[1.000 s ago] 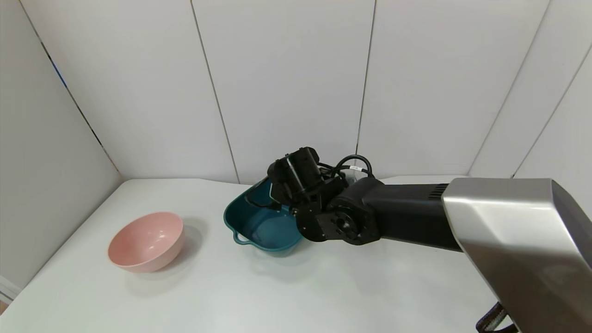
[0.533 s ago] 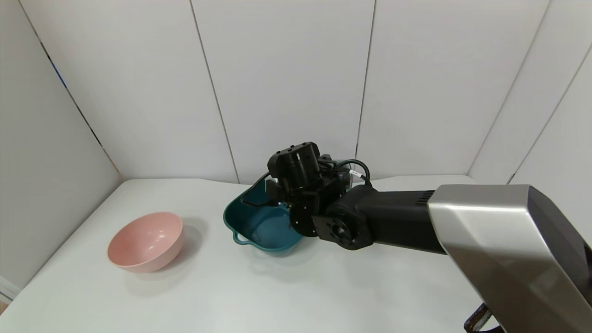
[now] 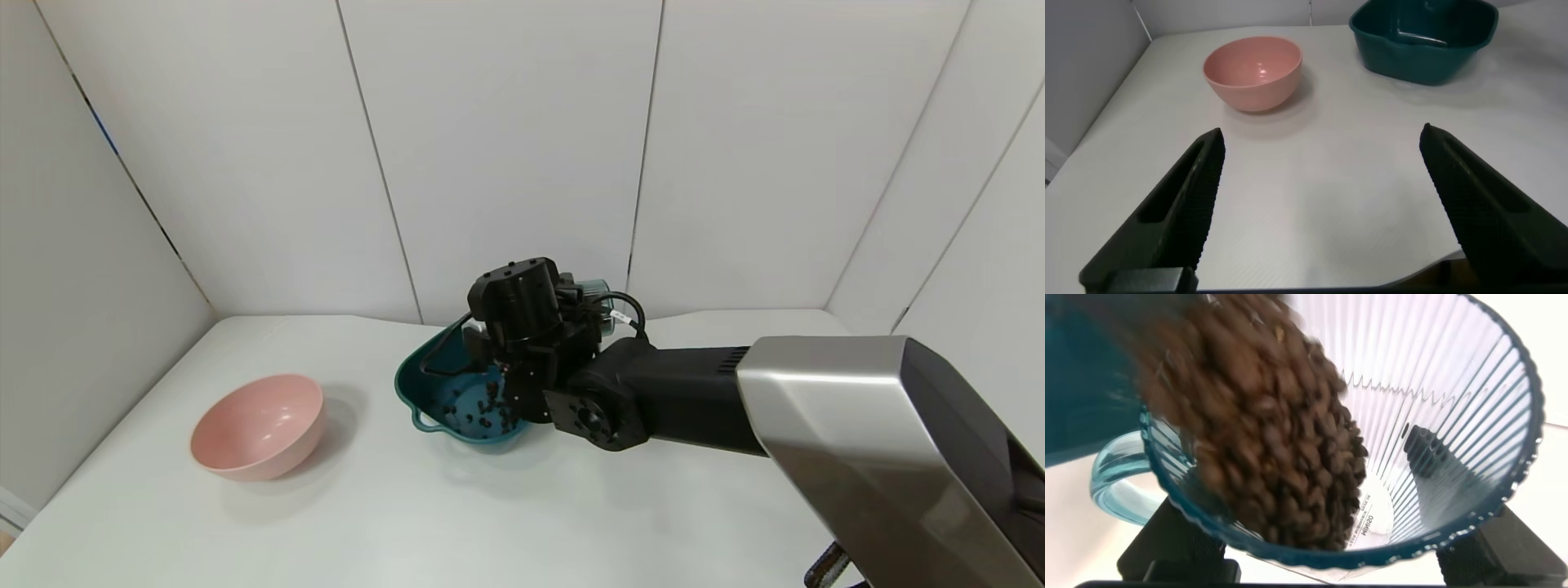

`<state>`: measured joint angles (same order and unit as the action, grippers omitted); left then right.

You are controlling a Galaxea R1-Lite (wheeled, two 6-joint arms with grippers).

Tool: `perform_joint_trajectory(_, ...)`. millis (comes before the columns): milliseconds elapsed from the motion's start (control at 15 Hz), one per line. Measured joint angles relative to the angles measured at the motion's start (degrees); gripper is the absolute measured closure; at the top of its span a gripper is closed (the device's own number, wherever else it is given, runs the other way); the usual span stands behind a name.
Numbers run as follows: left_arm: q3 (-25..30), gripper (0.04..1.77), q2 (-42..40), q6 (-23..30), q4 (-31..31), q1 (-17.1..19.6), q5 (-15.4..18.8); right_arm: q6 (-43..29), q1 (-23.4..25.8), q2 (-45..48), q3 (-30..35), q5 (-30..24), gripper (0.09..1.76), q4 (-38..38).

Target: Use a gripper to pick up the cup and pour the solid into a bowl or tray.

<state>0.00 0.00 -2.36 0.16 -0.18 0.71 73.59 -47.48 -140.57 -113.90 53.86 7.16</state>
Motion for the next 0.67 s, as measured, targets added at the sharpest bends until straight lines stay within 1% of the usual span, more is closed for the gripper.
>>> perform_joint_trajectory(667, 0.00, 0.09, 0.00, 0.02, 0.02, 0.00, 0.00, 3.00, -0.17, 0.41, 0.26, 0.85, 0.47, -0.79)
